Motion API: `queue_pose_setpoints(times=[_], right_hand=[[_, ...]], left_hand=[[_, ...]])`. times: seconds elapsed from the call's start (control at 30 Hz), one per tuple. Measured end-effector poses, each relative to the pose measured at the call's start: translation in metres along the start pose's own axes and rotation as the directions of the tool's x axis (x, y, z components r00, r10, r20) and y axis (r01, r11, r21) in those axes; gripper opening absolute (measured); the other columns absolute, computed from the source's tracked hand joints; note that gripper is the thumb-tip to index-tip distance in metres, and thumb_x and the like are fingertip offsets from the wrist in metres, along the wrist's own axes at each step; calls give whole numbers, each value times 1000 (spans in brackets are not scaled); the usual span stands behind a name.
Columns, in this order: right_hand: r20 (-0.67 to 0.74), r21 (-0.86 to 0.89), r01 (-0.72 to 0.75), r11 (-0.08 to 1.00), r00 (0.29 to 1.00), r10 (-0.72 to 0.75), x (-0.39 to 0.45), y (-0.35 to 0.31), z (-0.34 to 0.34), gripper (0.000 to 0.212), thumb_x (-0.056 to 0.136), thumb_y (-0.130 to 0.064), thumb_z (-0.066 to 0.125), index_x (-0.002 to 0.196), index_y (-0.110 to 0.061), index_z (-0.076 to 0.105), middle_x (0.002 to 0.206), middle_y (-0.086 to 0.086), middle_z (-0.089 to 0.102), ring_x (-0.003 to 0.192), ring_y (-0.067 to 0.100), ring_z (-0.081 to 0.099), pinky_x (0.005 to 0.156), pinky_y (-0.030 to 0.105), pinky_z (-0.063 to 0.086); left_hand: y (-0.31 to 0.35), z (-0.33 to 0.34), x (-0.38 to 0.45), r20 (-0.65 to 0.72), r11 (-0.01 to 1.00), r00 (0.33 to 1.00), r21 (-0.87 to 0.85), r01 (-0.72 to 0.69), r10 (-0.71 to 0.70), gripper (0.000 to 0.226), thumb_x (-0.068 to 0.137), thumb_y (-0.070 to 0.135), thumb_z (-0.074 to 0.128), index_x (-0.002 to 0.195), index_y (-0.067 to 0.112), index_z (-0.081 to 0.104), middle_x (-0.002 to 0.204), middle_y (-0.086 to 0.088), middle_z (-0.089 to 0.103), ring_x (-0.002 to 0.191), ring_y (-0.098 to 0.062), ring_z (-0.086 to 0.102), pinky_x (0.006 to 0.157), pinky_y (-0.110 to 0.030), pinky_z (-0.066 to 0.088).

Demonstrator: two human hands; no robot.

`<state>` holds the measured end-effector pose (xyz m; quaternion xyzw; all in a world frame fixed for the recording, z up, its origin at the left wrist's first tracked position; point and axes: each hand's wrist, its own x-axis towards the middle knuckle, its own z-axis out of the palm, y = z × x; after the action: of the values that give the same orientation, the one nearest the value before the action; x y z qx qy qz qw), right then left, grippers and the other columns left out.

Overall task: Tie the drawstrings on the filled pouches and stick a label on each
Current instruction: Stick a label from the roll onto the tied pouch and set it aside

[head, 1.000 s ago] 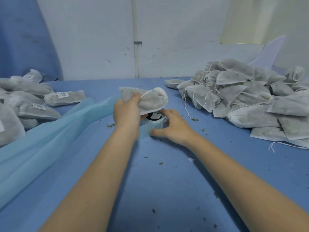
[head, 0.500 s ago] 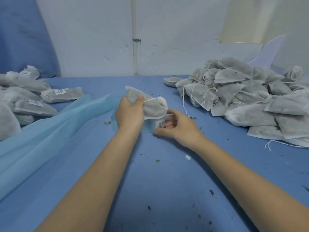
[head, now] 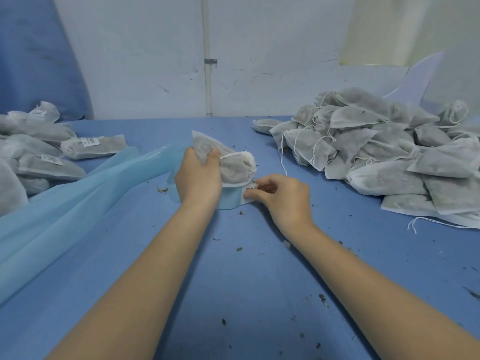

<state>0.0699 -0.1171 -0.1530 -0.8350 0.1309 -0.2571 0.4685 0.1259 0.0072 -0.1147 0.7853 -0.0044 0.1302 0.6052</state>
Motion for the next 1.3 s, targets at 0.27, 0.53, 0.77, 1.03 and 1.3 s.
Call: queue_pose_setpoints(times=[0.27, 0.53, 0.77, 1.03, 1.3], right_hand=[[-1, -242, 77, 967, 997, -79, -10, -4, 3, 24, 79, -30, 77, 65, -27, 57, 61, -18, 56, 63, 0, 53, 64, 7, 39], [357, -263, 272, 926, 919, -169, -28, -22, 4, 20, 70, -39, 83, 72, -29, 66, 93, -7, 58, 84, 4, 48, 70, 10, 33], [229, -82, 287, 955, 938, -262, -23, -51, -40, 12, 77, -33, 78, 81, -28, 68, 106, -2, 49, 100, 5, 47, 87, 15, 36], [81, -94, 308, 947, 950, -301, -8, -44, -63, 12, 81, -29, 74, 81, -32, 62, 96, -4, 41, 106, 15, 41, 85, 18, 32], [-24, -57, 277, 959, 960, -278, -7, -36, -68, 26, 74, -32, 80, 82, -43, 58, 101, -10, 53, 84, -10, 49, 71, 3, 36]], left_hand=[[-1, 2, -2, -16, 1000, 1000, -2, 2, -2, 22, 95, 32, 49, 101, 12, 54, 93, 1, 53, 87, -19, 44, 72, -26, 31], [-1, 1, -1, -22, 1000, 1000, 7, -4, 4, 25, 94, 33, 49, 104, 11, 54, 94, 0, 53, 88, -18, 45, 73, -26, 30], [4, -1, -12, 48, 963, 986, -226, -145, 160, 13, 91, 30, 57, 82, 21, 53, 77, 10, 58, 80, -15, 54, 71, -27, 41], [7, 8, -32, 356, 913, 901, -397, -96, 249, 10, 89, 20, 62, 81, 25, 61, 77, 8, 67, 75, -10, 61, 72, -25, 48], [11, 7, -37, 468, 879, 833, -474, -46, 296, 20, 68, 20, 73, 85, 18, 63, 76, 8, 68, 73, -9, 63, 65, -19, 49]])
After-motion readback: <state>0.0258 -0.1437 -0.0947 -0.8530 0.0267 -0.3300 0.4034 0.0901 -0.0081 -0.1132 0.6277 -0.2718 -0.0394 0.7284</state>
